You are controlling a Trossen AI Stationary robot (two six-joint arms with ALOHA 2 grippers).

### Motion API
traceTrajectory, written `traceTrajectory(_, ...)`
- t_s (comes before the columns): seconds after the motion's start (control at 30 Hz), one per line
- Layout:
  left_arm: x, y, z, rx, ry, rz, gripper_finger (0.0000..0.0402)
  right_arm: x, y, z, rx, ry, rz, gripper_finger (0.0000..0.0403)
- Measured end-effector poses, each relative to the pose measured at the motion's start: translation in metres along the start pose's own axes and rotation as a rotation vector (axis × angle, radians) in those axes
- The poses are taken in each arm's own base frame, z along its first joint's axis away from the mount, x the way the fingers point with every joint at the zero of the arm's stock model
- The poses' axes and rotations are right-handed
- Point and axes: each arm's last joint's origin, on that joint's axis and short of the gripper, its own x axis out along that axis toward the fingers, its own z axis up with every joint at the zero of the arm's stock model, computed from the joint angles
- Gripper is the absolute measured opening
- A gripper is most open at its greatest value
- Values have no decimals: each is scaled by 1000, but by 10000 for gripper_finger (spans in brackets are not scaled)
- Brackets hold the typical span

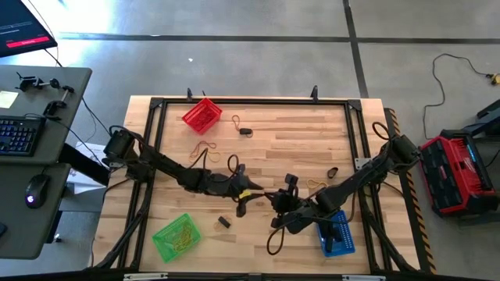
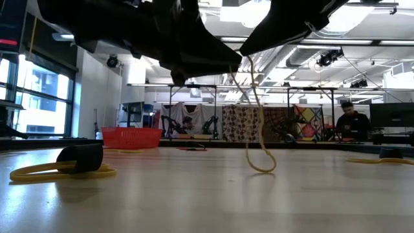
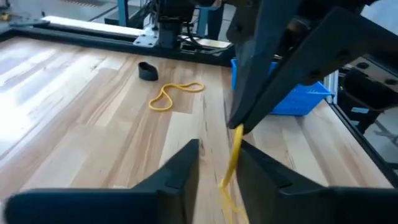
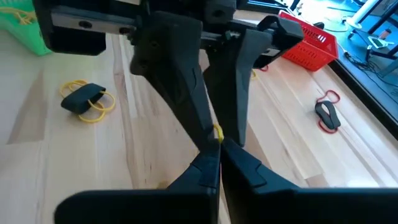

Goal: Sort rubber bands into baskets
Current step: Put the yellow rubber band into the green basket

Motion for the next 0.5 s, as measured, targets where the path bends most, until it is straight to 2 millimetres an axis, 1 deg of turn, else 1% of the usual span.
traceTrajectory(0.13,0,-2,1,42,-14,-18,20,0,0,0,3,0,6,0)
traceTrajectory(0.17,0,-2,1,47,-15,-18,10,0,0,0,3,1,8,0)
traceTrajectory(0.33,0,-1,2,69,-20,4,6,0,1,0,0,13,41,10)
traceTrajectory(0.4,0,-1,2,75,-20,5,2,0,1,-1,0,19,46,25)
traceTrajectory(0.5,0,0,1,87,-18,8,2,0,1,-1,8,21,48,60)
